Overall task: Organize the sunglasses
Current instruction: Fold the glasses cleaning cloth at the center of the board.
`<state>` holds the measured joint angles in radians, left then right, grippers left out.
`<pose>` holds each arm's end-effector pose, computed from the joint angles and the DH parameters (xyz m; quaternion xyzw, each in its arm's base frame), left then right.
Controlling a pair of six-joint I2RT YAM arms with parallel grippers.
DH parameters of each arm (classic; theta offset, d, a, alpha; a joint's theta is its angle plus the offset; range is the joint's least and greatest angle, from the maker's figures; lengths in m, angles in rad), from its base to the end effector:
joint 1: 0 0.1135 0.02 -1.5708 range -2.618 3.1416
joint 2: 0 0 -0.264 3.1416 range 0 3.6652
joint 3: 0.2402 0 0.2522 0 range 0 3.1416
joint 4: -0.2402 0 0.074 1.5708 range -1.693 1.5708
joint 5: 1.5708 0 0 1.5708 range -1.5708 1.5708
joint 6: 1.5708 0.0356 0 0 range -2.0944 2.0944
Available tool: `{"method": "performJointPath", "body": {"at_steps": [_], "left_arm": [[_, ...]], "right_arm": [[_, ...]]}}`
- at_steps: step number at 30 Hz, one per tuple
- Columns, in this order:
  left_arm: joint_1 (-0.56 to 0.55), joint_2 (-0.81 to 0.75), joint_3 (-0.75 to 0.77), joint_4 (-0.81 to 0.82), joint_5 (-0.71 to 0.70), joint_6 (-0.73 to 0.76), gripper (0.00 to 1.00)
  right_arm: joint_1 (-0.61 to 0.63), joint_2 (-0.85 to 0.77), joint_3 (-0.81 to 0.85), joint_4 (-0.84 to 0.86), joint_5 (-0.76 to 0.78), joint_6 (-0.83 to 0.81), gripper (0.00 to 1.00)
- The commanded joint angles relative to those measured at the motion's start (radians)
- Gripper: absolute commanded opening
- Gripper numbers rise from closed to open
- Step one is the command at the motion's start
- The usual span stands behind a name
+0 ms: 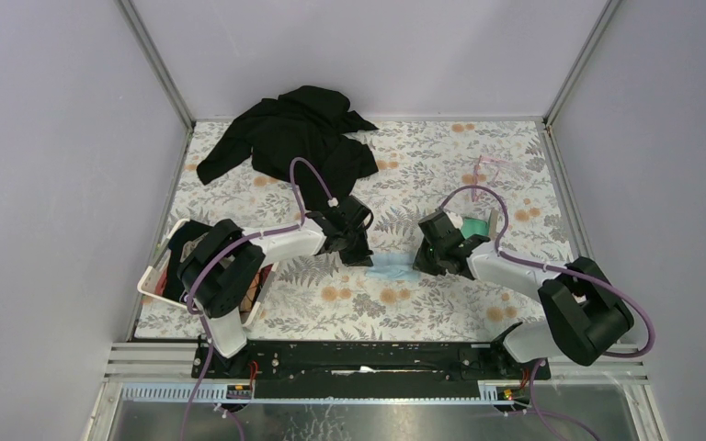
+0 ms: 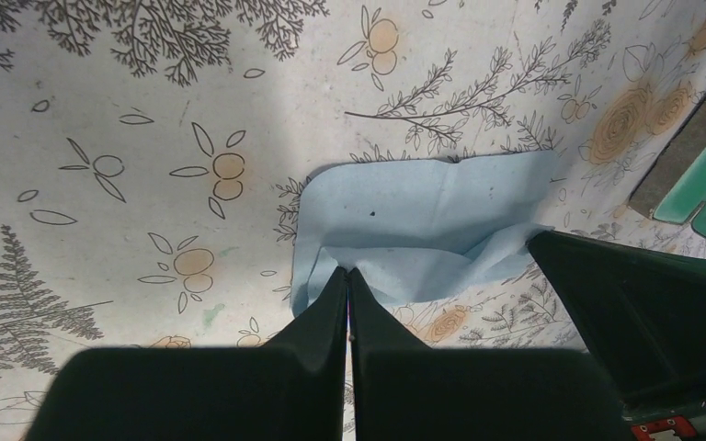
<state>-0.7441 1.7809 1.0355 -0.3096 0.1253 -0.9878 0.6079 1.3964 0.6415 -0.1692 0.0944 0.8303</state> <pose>0.2542 -0.2401 0.1545 -0.1014 0.9598 -0.2331 0.1188 0.2151 0.1455 0.1620 0.1200 0.9396 0.1754 0.2683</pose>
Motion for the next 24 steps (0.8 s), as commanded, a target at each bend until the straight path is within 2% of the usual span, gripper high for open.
{"method": "performJointPath", "body": {"at_steps": [1, 24], "left_arm": [[0.008, -0.018, 0.005, -0.023, -0.044, 0.0, 0.0], [0.008, -0.072, -0.034, -0.041, -0.069, -0.035, 0.0]], "right_arm": [[-0.015, 0.018, 0.046, 0.024, 0.017, -0.018, 0.0], [-0.023, 0.026, 0.05, 0.057, -0.019, -0.023, 0.0]]}}
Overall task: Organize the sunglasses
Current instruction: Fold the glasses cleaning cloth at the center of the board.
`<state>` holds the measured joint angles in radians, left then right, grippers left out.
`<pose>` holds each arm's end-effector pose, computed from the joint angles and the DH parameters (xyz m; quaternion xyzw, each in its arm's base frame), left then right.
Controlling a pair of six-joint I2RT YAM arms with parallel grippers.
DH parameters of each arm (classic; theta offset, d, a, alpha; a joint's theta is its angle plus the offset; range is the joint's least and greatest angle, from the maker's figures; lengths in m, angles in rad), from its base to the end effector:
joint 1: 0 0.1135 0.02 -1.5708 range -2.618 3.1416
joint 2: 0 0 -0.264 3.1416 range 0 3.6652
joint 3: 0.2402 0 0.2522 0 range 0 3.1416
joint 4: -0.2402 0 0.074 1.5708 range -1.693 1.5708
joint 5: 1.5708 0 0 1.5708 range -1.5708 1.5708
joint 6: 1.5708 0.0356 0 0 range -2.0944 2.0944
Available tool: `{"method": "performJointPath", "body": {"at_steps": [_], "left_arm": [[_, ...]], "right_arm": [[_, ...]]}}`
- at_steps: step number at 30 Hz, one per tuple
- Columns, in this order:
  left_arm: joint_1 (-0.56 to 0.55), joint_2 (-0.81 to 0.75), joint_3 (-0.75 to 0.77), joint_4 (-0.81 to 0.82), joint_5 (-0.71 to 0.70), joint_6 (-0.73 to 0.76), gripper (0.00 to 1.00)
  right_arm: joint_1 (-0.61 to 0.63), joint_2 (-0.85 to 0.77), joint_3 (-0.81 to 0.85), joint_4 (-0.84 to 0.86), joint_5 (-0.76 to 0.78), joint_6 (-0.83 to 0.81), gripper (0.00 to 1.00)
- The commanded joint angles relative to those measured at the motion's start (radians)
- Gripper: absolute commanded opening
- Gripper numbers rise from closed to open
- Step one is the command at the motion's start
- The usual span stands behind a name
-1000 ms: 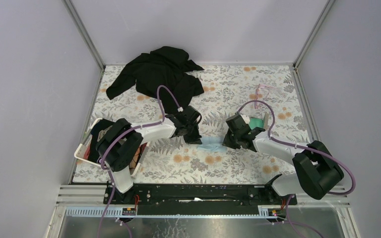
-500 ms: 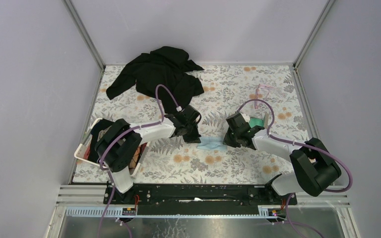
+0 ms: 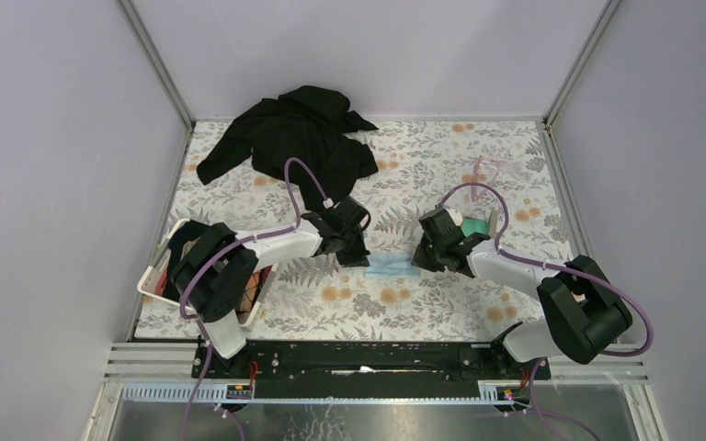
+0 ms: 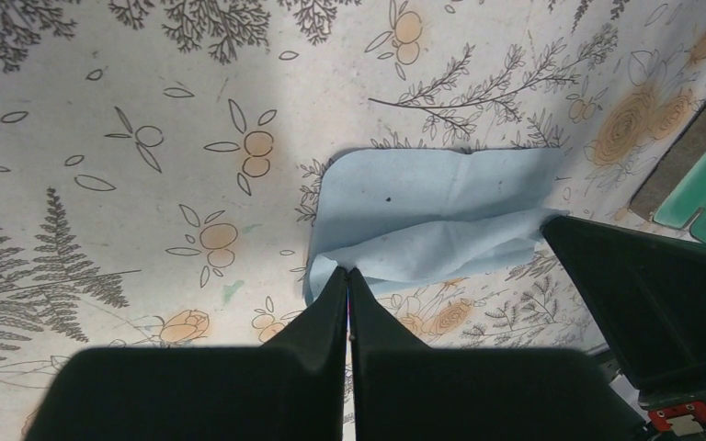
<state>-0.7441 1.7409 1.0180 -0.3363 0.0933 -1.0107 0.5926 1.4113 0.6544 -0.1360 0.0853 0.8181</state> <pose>0.2491 -0.2338 0.1612 -0.1167 0.9594 -0.2232 0.1268 0.2223 0.1461 0.1643 0.1201 0.9347 0.1847 0.2790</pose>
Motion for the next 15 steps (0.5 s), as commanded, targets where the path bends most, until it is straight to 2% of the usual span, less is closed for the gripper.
{"method": "performJointPath", "body": {"at_steps": [1, 9, 11, 12, 14, 15], "left_arm": [[0.008, -0.032, -0.016, -0.017, -0.04, -0.012, 0.0], [0.008, 0.021, 0.019, -0.023, -0.027, 0.004, 0.0], [0.009, 0.024, 0.025, -0.019, -0.025, 0.004, 0.09], [0.008, 0.019, 0.025, -0.018, -0.03, 0.004, 0.12], [0.006, -0.003, 0.025, -0.012, -0.046, 0.004, 0.14], [0.004, -0.021, 0.023, -0.006, -0.058, 0.004, 0.15]], "right_arm": [[-0.008, 0.015, 0.037, 0.028, -0.013, -0.013, 0.0], [-0.008, 0.028, 0.054, 0.023, -0.012, -0.025, 0.0], [-0.008, 0.011, 0.051, 0.019, -0.008, -0.022, 0.0], [-0.008, 0.002, 0.049, 0.015, -0.005, -0.021, 0.06], [-0.008, -0.02, 0.046, 0.005, -0.002, -0.023, 0.22], [-0.008, -0.034, 0.045, 0.004, -0.002, -0.029, 0.26]]}}
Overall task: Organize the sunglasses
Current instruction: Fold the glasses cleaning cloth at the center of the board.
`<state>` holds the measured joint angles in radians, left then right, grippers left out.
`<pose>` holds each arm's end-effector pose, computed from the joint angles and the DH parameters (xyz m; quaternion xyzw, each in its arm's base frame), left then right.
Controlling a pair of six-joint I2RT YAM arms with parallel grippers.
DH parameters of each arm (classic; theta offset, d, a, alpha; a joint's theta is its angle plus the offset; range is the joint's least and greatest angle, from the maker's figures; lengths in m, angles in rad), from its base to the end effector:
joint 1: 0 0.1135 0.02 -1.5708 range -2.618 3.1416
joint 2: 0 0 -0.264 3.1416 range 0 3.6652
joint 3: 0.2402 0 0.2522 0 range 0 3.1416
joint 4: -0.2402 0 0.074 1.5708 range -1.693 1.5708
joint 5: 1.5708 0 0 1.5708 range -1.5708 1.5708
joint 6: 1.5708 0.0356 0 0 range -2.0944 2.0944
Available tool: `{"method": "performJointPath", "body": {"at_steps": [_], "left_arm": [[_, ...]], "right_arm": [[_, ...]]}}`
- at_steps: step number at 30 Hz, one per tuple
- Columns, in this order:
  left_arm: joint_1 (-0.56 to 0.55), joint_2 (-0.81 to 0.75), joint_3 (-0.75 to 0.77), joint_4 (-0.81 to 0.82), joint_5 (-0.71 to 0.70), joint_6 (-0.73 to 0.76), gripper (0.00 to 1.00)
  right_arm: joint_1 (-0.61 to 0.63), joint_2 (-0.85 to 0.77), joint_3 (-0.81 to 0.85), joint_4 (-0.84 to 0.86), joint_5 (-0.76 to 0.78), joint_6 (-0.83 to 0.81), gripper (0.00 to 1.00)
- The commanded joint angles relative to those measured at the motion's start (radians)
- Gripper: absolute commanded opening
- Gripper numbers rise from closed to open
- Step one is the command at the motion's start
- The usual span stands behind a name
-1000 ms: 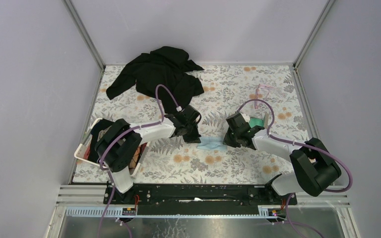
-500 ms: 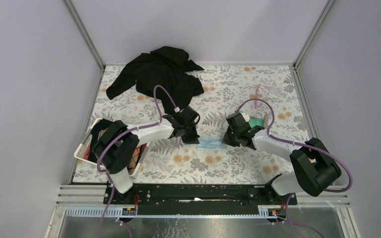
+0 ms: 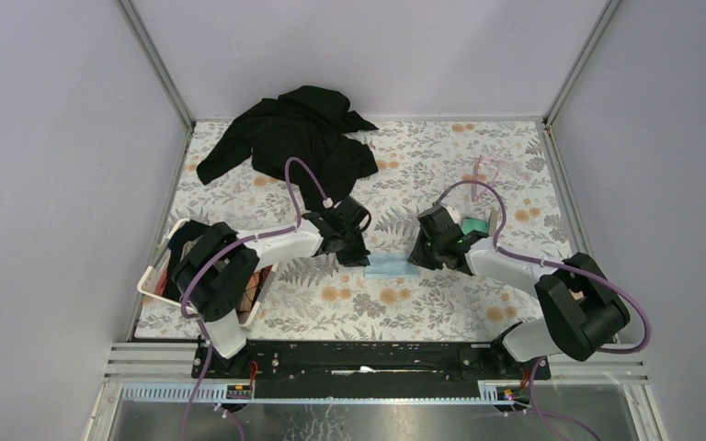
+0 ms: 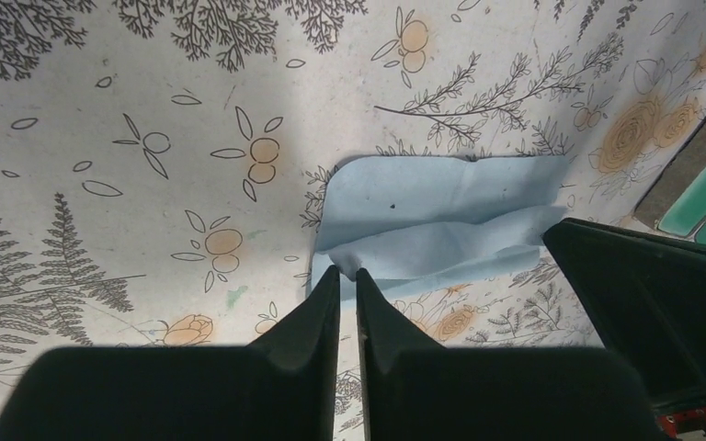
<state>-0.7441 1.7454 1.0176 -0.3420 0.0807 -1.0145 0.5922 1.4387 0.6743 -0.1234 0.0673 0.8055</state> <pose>0.2491 -0.2332 0.1593 -0.1206 0.9605 -0.2157 0.1278 0.2276 0.1502 0.1640 0.1115 0.9352 0.1911 0.2766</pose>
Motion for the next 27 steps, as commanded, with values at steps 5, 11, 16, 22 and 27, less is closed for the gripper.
{"method": "performJointPath", "body": {"at_steps": [5, 11, 16, 22, 27], "left_arm": [[-0.01, -0.122, 0.008, 0.018, -0.113, 0.027, 0.35], [-0.04, -0.195, -0.059, 0.091, -0.086, 0.038, 0.39], [-0.078, -0.151, -0.066, 0.118, -0.02, 0.037, 0.33], [-0.1, -0.086, -0.079, 0.153, 0.011, 0.016, 0.28], [-0.101, -0.024, -0.079, 0.154, 0.004, 0.024, 0.26]], "right_arm": [[-0.008, -0.156, 0.009, -0.041, 0.058, -0.035, 0.37], [-0.008, -0.202, -0.032, -0.005, -0.012, -0.066, 0.31], [-0.008, -0.117, -0.032, 0.029, -0.105, -0.065, 0.08], [-0.008, -0.063, -0.062, 0.058, -0.098, -0.061, 0.04], [-0.008, -0.027, -0.097, 0.06, -0.074, -0.068, 0.03]]}}
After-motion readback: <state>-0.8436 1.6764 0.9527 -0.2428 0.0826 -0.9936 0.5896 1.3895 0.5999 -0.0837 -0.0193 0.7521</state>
